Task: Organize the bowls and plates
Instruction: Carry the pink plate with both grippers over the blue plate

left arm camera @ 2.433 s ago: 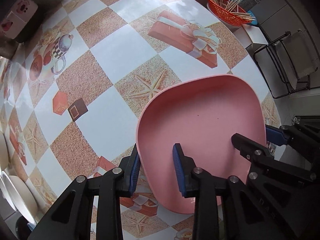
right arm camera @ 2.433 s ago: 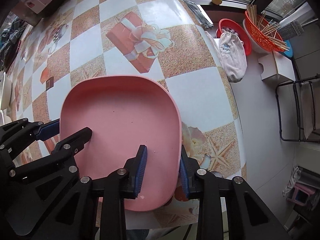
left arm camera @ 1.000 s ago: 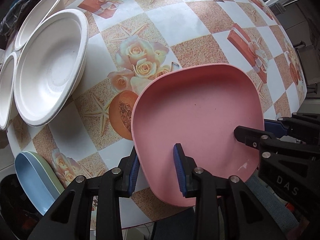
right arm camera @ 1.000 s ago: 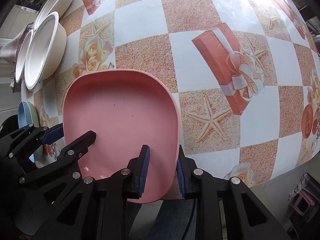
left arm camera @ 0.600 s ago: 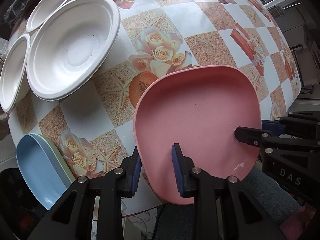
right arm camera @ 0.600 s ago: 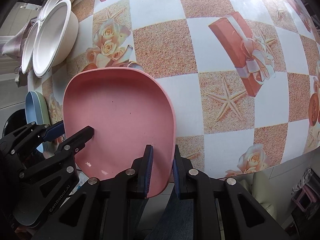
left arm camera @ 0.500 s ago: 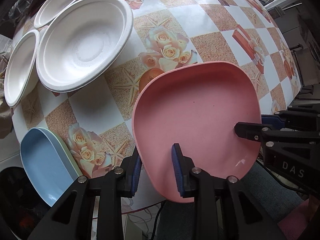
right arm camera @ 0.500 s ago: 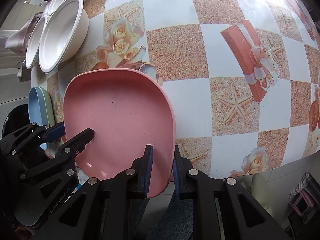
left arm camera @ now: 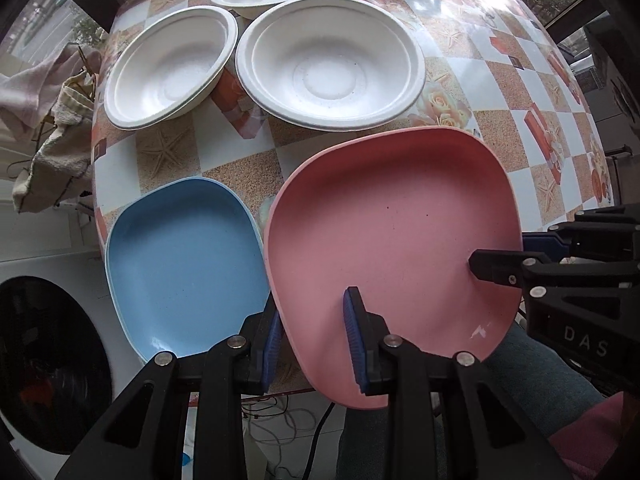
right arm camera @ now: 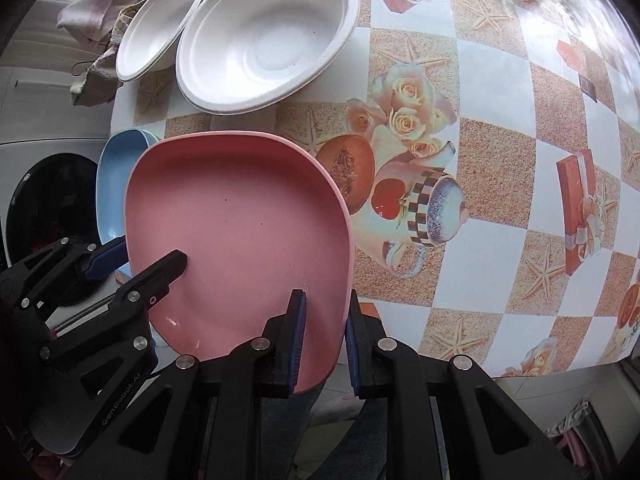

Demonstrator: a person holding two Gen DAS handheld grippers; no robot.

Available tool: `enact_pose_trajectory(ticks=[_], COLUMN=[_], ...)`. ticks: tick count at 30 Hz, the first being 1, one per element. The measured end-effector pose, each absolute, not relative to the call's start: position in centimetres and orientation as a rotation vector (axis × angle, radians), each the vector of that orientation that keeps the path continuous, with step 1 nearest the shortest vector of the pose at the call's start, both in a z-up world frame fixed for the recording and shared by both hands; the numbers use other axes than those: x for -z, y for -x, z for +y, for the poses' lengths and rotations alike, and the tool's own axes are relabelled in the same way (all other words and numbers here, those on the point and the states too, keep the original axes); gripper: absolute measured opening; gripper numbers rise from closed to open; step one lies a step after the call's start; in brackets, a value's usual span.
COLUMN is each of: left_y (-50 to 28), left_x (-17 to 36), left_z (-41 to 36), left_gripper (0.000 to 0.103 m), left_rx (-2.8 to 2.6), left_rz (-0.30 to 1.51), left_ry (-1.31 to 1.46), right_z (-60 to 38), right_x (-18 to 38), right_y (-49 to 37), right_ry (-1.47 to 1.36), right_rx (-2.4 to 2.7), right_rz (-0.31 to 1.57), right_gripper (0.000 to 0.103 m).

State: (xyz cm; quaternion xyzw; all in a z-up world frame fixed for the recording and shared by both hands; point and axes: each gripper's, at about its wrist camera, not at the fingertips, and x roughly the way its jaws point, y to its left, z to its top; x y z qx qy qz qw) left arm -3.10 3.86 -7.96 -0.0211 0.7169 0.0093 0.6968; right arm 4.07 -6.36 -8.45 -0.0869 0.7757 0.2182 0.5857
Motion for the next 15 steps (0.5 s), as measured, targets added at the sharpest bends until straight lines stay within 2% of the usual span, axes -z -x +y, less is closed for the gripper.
enact_pose_trajectory(ticks=[14, 15], left_y=[5.5, 5.7], left_x=[7.8, 7.8], left_z=[13.0, 13.5], left_gripper=[0.032, 0.032], left_rx=[-0.201, -0.212], left_rz=[1.585, 1.583], left_ry=[0.128, 0.130], right_z=[5.1, 3.7], right_x=[7.8, 7.4], right_y=[-2.7, -2.5], right_ry=[0.348, 0.349], right_rx=[-0.685, -0.693], right_rz=[1.765, 1.767], right_gripper=[0.022, 0.022])
